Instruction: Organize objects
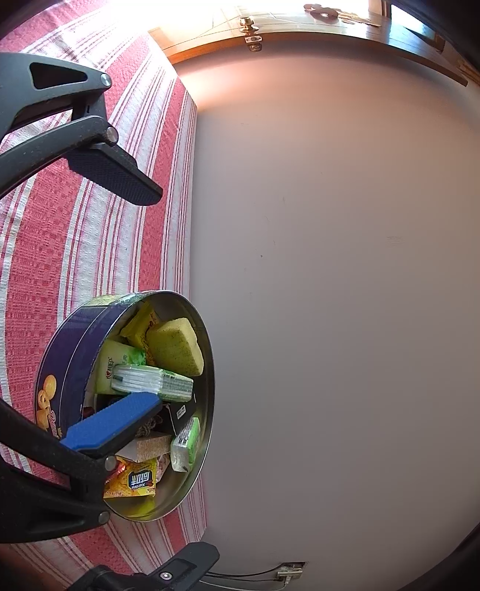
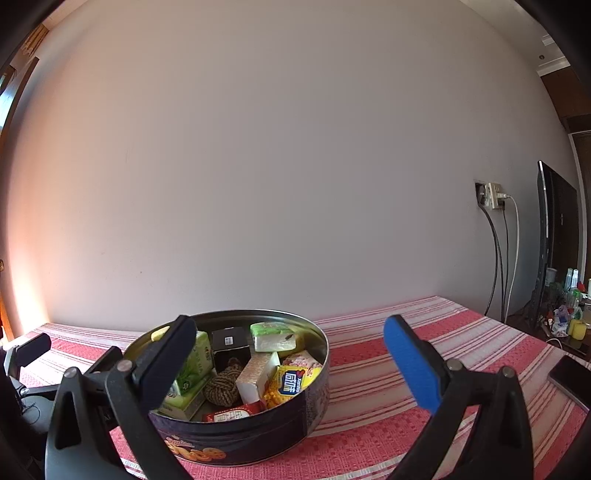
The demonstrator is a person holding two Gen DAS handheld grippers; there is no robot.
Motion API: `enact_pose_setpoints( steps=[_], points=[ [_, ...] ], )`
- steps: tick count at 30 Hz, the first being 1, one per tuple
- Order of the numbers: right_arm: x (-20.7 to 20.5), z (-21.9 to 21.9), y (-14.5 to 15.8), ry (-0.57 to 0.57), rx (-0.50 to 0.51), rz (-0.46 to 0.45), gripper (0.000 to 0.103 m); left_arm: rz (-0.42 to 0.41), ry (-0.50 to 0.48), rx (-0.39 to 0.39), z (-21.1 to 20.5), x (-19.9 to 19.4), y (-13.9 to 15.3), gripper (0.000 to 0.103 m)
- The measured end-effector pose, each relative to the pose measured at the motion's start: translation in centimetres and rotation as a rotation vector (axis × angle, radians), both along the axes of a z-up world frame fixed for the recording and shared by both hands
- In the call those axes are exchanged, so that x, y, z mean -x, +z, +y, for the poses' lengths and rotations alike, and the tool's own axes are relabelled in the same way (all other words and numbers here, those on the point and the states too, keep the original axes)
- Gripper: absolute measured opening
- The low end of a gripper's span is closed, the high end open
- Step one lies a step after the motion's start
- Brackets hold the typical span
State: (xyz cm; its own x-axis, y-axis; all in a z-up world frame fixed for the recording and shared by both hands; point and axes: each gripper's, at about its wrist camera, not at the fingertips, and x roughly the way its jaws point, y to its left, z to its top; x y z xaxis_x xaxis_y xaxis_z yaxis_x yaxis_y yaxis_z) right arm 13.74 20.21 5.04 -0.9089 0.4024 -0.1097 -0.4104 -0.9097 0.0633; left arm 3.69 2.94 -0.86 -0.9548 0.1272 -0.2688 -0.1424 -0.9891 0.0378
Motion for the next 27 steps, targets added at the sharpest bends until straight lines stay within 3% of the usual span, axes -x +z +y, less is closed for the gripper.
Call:
enact_pose_setpoints(
  steps=[10, 17, 27],
  points=[
    [-0.02, 0.28, 0.01, 0.008, 0.014, 0.002, 0.103, -0.004, -0.016, 0.006, 0.31, -0.19, 0.03, 0.102],
    [-0.02, 0.31, 0.03, 0.017, 0.011, -0.001, 0.103, -0.001, 0.015, 0.042, 0.73, -0.26, -0.01, 0.102],
    [0.09, 0.29, 0.04, 0.025, 0.007, -0.004, 0.103, -0.022, 0.048, 0.031, 0.49, 0.08, -0.15, 0.102]
  ],
)
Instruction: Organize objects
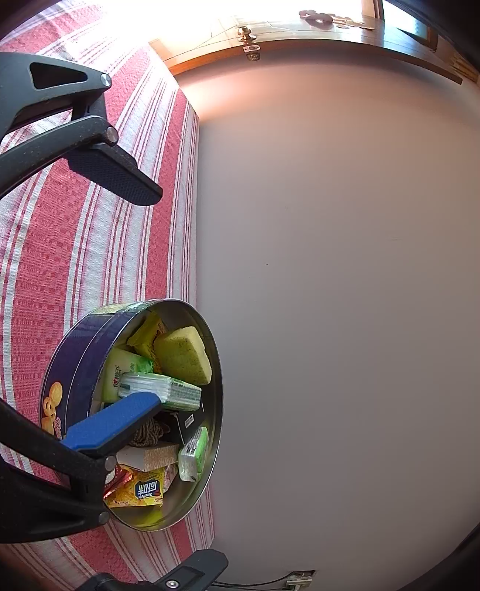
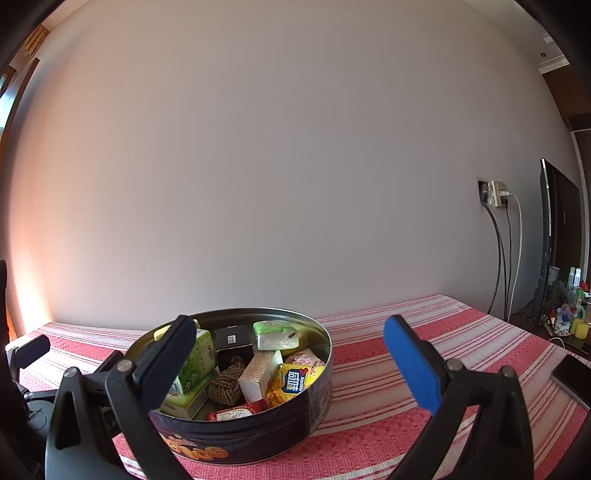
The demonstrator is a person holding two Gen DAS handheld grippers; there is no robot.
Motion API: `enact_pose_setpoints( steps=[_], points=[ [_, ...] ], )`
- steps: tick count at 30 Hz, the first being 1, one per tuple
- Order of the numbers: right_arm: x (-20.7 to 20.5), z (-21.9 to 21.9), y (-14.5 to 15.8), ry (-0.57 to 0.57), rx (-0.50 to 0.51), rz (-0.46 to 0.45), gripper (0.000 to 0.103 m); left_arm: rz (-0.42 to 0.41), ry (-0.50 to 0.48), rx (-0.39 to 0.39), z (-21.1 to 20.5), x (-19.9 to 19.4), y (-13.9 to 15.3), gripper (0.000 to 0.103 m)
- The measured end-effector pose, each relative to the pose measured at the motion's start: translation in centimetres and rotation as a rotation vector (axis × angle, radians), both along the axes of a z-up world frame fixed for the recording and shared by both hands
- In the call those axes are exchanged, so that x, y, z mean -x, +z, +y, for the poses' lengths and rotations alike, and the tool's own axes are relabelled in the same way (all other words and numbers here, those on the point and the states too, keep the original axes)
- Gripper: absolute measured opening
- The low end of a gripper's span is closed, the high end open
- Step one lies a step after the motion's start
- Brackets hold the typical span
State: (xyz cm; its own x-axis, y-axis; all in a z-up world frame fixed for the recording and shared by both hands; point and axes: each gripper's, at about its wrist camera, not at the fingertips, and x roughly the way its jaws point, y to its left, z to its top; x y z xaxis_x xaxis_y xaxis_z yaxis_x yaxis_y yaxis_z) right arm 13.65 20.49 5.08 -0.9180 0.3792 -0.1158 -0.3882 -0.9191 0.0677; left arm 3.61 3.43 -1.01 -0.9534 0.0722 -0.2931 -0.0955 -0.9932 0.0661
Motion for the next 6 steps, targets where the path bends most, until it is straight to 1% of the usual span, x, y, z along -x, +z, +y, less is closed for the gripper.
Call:
enact_pose_setpoints(
  steps=[6],
  points=[
    [0.11, 0.00, -0.08, 0.001, -0.002, -0.004, 0.103, -0.008, -0.006, -0.002, 0.04, 0.12, -0.08, 0.102]
  ],
)
